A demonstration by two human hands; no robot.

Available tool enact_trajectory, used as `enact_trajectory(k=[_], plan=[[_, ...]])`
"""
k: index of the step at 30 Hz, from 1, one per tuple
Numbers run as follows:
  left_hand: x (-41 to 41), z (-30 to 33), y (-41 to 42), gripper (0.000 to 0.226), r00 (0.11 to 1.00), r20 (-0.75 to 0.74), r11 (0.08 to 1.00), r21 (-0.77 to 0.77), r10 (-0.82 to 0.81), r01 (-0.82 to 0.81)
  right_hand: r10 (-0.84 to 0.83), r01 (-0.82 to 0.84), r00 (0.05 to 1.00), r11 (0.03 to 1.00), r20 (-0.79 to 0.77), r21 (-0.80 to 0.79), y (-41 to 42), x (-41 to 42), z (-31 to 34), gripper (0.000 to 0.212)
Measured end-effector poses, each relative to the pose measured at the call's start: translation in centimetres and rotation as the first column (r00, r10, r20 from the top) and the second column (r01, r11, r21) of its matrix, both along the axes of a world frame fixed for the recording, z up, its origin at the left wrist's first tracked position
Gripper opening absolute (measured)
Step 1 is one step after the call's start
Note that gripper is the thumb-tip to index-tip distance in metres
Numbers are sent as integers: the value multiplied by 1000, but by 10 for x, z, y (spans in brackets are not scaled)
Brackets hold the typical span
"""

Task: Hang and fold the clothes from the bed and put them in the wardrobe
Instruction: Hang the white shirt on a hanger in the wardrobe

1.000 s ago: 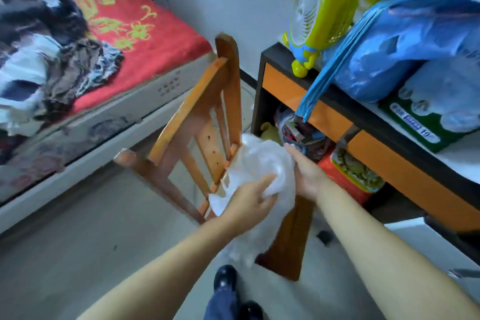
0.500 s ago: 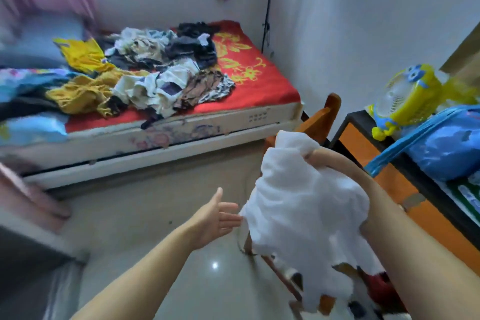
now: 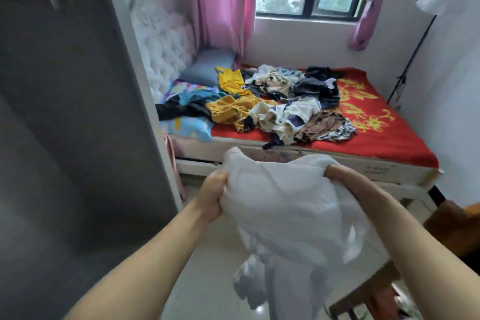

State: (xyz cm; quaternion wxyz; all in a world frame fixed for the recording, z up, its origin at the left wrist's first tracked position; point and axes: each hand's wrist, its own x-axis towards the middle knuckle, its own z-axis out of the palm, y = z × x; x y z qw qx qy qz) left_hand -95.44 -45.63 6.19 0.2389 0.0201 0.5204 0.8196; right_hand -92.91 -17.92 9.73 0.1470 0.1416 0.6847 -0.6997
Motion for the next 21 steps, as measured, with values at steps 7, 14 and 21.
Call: enact_trajectory(k=[7,14,21], plan=[[-21,59,-43,22,920,-285,955,-38,271,-293,148,-83,968,950,-203,300,-110,-52,10,28],[-34,69,-58,42,647,-700,399,-710,-303,-581,602,-575,788,794,-130,198,-209,-119,70,42],[-57,101,-112,26,401,-916,362,-373,3,-854,635,-512,675,770,-377,380,-260,-185,108,23]])
